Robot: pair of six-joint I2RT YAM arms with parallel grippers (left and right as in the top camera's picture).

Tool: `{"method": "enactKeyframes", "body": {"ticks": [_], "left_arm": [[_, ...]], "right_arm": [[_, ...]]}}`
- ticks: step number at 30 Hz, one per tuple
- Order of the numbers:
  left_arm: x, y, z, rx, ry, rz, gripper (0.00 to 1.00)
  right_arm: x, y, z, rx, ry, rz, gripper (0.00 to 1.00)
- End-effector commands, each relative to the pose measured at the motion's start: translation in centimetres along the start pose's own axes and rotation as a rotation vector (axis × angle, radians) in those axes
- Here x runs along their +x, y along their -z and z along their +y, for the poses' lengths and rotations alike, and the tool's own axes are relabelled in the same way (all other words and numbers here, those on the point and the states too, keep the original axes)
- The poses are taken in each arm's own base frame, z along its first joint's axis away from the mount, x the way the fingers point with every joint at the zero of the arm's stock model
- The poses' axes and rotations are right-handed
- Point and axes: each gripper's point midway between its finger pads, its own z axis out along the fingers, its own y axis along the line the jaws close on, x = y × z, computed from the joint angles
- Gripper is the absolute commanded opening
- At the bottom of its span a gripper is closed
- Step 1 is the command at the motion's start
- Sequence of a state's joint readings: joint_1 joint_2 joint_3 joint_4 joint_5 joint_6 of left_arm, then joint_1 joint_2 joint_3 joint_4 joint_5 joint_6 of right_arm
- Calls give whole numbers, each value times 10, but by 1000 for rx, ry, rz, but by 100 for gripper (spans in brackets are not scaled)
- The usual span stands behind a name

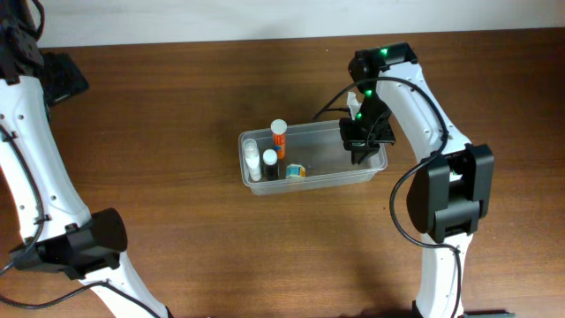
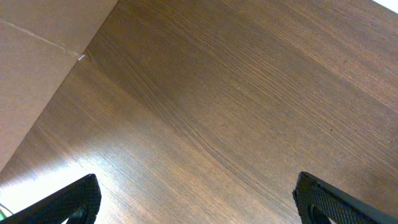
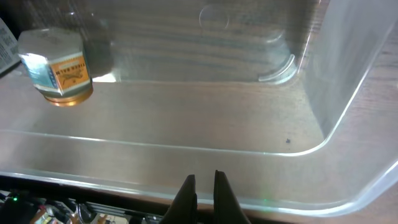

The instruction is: Pack container

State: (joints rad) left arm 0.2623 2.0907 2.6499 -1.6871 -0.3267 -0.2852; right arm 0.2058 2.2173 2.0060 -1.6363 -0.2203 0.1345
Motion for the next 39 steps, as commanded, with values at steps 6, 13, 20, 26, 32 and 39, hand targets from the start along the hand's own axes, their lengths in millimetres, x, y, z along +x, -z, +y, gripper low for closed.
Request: {"method": "enactKeyframes", "body": {"ticks": [6,13,20,26,32,39], "left_arm": [[-1,-2,2,-12,12,0,100],[-1,-2,2,-12,12,0,100],[-1,-2,2,-12,12,0,100],[-1,-2,2,-12,12,0,100],[-1,-2,2,-12,12,0,100],[-1,-2,2,-12,12,0,100]], "right_arm": [[6,-1,1,21,11,17,4],[8,-1,0,22,10,24,4],[2,-1,1,20,15,1,4],[-4,-1,0,31,20,-25,4],[-6,-1,0,32,22,-33,4],[-9,-1,0,32,25,-44,4]]}}
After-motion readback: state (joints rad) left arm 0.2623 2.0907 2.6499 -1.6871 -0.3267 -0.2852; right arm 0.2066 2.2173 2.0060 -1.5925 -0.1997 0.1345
